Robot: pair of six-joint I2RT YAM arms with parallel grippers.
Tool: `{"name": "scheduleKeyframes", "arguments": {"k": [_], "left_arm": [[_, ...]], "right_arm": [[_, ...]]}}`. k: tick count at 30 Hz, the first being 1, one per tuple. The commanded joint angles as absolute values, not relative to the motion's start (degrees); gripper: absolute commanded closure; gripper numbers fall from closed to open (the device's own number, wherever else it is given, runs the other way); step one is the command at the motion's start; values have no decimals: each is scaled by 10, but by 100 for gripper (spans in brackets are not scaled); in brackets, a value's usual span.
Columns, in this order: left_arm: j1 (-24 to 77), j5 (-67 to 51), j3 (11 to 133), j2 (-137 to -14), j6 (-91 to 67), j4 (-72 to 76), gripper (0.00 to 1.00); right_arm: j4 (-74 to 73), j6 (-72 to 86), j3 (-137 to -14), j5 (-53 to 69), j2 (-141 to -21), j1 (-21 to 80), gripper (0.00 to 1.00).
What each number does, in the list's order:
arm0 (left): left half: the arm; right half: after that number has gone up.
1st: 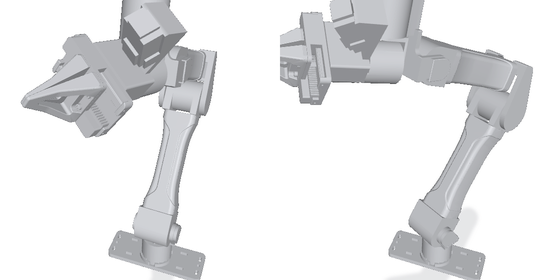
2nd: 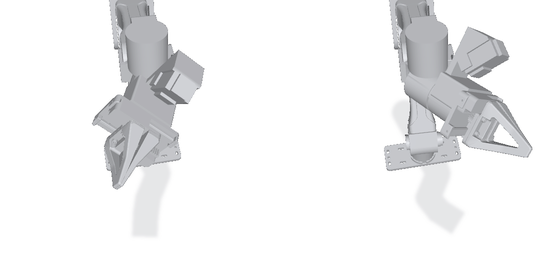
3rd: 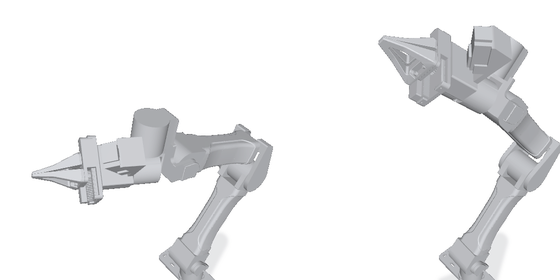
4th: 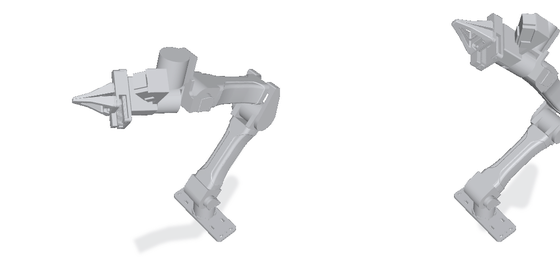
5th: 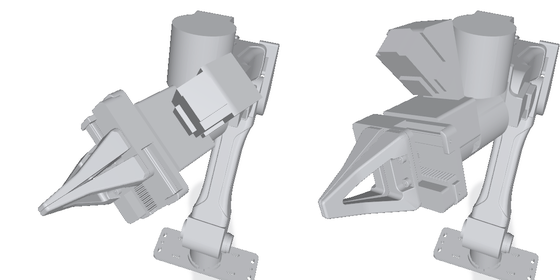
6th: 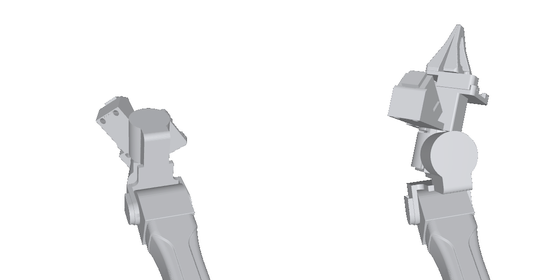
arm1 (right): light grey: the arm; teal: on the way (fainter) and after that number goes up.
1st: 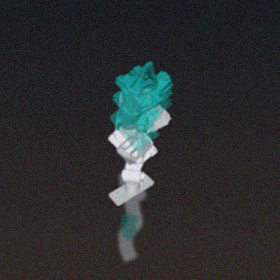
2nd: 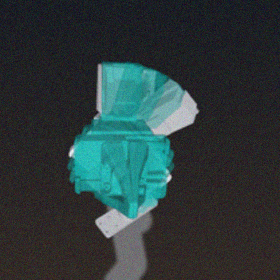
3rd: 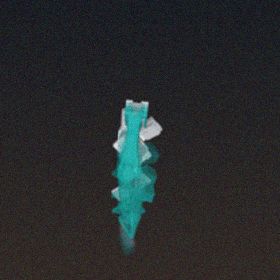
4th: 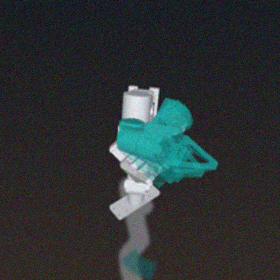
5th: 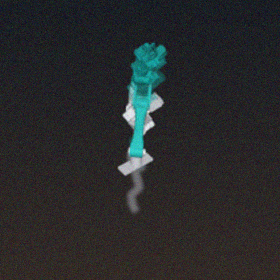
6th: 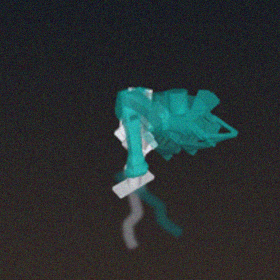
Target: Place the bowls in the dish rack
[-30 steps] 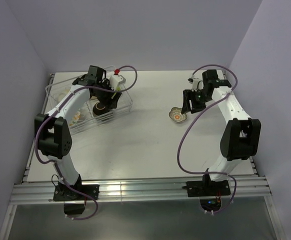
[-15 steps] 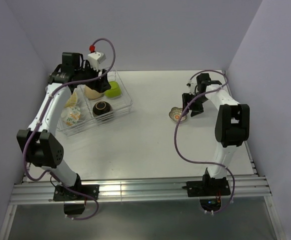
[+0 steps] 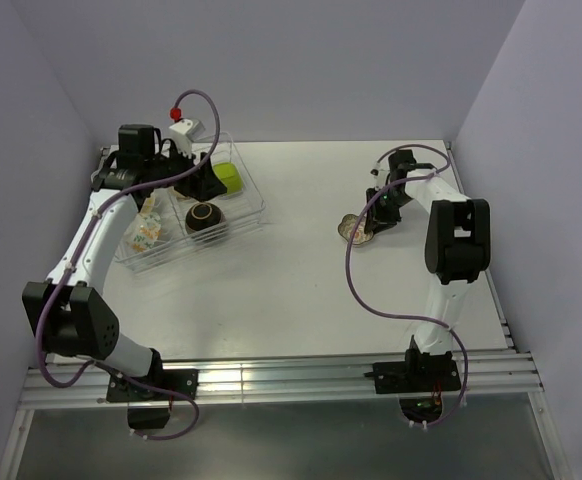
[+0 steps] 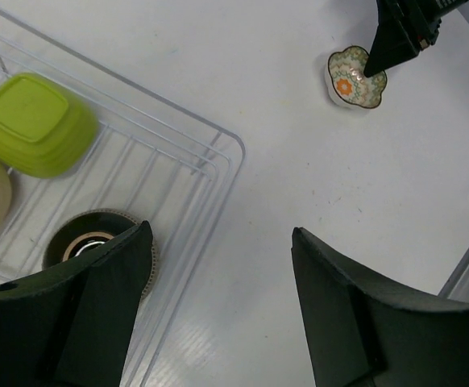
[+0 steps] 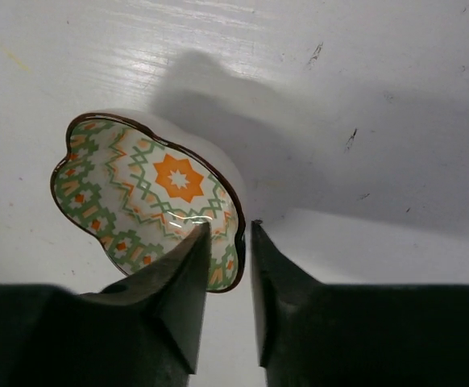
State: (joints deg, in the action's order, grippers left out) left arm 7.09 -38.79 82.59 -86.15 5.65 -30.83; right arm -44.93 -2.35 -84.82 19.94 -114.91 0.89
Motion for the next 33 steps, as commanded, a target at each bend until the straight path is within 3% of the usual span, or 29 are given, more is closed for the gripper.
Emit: {"name": "scheduleKeyframes", "arguments": {"k": [1, 3, 5, 6, 13, 22, 29, 33], "left_arm": [[69, -420, 810, -825, 45, -266, 25], [69, -432, 788, -810, 58, -258, 25], [70, -437, 755, -793, 99, -236, 25], [75, -438, 745, -773, 118, -229, 24], [143, -425, 705, -723, 444, -290, 24], [288, -407, 775, -787, 646, -416, 31], [386, -365, 769, -810, 695, -410, 34], [394, -398, 758, -801, 508, -295, 32]], "right_arm": [[-434, -16, -874, 218, -1159, 13, 69], [-437, -16, -878, 226, -1164, 13, 79], [-439, -16, -880, 234, -1164, 13, 99], [-442, -17, -882, 236, -1161, 14, 100], [-466, -31, -862, 302, -1071, 34, 100], [-467, -1, -806, 373, -984, 117, 100], [-474, -1, -796, 416, -968, 174, 100], [-438, -7, -768, 454, -948, 176, 100]]}}
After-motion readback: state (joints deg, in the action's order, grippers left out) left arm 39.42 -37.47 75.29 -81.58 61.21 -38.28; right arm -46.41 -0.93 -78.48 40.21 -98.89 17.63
